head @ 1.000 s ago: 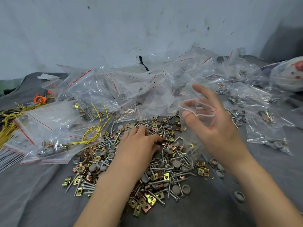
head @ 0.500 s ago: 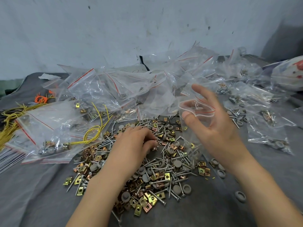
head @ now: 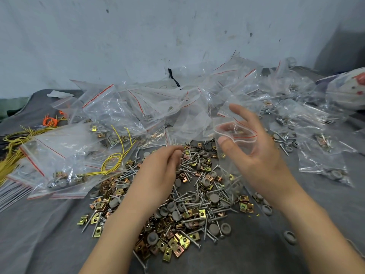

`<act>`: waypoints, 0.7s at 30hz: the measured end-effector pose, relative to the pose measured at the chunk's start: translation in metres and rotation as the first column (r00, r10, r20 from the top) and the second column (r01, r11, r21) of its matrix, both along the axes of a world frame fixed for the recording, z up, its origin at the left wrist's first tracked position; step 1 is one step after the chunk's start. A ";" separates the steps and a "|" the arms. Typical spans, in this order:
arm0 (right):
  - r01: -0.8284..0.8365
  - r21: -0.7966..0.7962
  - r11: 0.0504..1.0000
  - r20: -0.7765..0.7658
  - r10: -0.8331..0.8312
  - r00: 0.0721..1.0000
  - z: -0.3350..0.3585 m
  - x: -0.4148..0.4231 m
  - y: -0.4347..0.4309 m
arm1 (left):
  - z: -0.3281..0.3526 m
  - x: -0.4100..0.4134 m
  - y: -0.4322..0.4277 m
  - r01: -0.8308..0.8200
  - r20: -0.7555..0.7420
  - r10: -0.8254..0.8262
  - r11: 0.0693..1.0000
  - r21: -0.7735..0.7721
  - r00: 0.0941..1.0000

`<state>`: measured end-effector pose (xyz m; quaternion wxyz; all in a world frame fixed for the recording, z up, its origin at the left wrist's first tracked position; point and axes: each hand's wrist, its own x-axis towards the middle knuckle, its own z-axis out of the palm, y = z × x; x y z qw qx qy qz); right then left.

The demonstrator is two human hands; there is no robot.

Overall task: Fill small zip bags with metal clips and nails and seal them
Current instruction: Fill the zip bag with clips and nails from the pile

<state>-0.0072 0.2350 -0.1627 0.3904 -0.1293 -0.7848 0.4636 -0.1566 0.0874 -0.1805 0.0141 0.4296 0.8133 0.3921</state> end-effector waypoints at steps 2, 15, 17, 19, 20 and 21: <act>-0.001 0.006 1.000 0.002 0.001 1.000 0.000 0.000 0.000 | 0.004 0.000 0.002 -0.003 0.181 -0.019 0.993 0.121 0.983; -0.017 0.004 1.000 -0.001 0.017 1.000 -0.001 0.000 0.001 | 0.016 -0.002 0.000 -0.157 0.818 -0.384 0.860 0.486 0.429; -0.019 0.003 1.000 -0.008 0.019 1.000 -0.001 0.001 0.002 | 0.016 -0.002 -0.001 -0.169 0.828 -0.390 0.858 0.485 0.402; -0.016 0.005 1.000 -0.006 0.016 1.000 -0.001 0.001 0.002 | 0.016 -0.002 -0.002 -0.176 0.835 -0.388 0.859 0.481 0.391; -0.015 0.006 1.000 -0.003 0.015 1.000 -0.001 0.001 0.003 | 0.016 -0.002 -0.003 -0.178 0.836 -0.387 0.859 0.480 0.389; -0.015 0.009 1.000 0.002 0.015 1.000 -0.001 0.001 0.002 | 0.017 -0.003 -0.003 -0.178 0.837 -0.384 0.861 0.477 0.389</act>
